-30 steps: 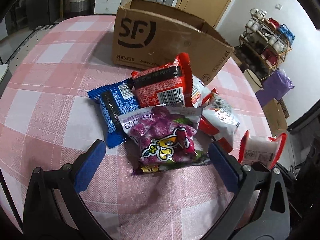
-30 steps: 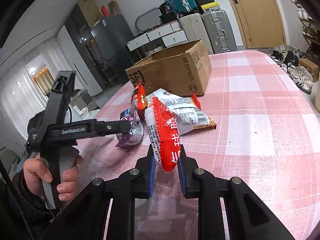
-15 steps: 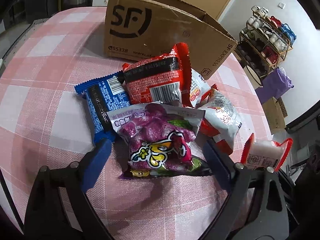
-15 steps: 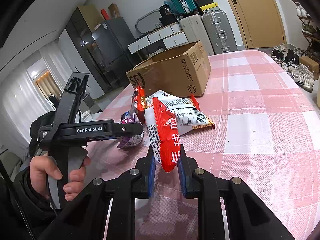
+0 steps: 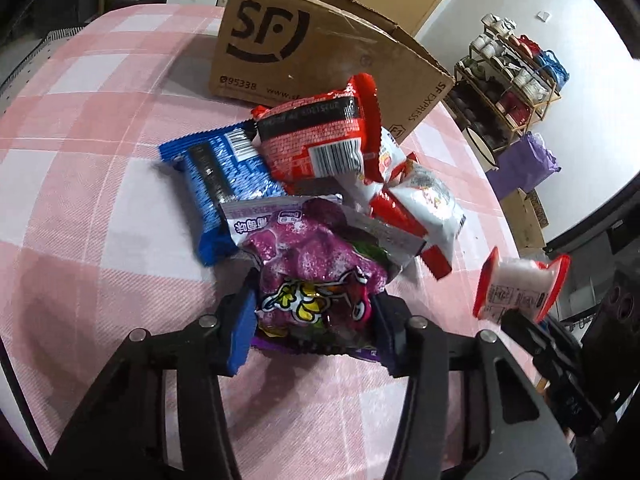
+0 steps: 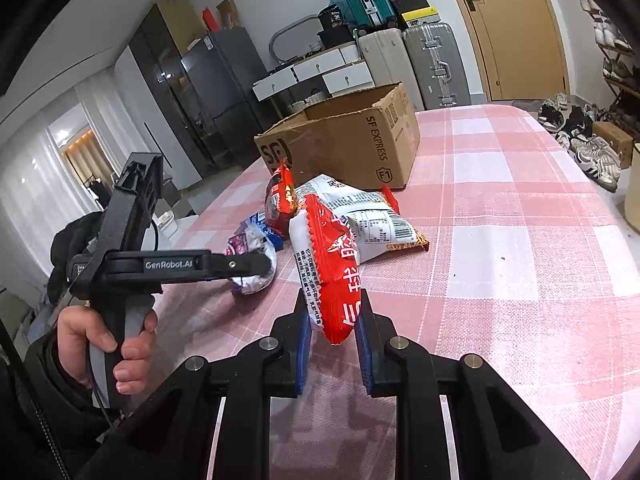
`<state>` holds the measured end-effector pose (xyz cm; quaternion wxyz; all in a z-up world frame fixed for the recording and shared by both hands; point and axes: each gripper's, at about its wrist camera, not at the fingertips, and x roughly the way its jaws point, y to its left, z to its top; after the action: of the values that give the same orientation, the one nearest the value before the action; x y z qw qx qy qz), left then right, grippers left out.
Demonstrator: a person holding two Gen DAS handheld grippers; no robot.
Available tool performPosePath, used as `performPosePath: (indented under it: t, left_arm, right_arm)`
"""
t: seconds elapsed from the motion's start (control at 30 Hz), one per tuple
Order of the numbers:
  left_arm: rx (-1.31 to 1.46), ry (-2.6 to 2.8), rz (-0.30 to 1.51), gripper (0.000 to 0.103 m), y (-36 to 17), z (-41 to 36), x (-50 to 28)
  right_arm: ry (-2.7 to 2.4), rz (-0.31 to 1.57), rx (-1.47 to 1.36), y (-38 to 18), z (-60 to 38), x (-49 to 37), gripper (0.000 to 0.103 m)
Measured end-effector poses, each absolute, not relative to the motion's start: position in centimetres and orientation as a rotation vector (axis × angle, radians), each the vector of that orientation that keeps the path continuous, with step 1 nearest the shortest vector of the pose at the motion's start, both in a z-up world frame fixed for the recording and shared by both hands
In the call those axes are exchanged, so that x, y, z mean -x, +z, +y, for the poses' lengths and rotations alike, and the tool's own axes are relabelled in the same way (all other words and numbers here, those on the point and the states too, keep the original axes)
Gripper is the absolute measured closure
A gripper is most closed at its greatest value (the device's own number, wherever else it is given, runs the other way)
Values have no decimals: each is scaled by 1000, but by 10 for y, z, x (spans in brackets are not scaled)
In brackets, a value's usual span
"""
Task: Organize snacks
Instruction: 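Grasp the purple candy bag with the left gripper while the right gripper holds the chip bag, then lift both bags and carry them over the cardboard box with both grippers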
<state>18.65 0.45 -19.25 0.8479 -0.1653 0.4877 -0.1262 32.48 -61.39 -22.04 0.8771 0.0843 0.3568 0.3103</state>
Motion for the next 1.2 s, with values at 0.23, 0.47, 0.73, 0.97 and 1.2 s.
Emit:
performPosePath:
  t: [0.23, 0.47, 0.73, 0.97, 1.2]
  left_arm:
    - [314, -271, 969, 56, -173, 14, -165]
    - [315, -284, 933, 56, -154, 29, -139]
    - [283, -286, 849, 56, -119, 47, -115]
    - [269, -287, 804, 56, -87, 64, -105]
    - [269, -278, 739, 56, -42, 80, -107]
  right_arm:
    - [660, 725, -132, -207, -598, -313, 83]
    - [697, 708, -108, -190, -581, -304, 83]
    - [723, 664, -130, -157, -573, -304, 83]
    - [759, 613, -130, -124, -566, -310, 83]
    - [802, 554, -160, -90, -561, -327, 83]
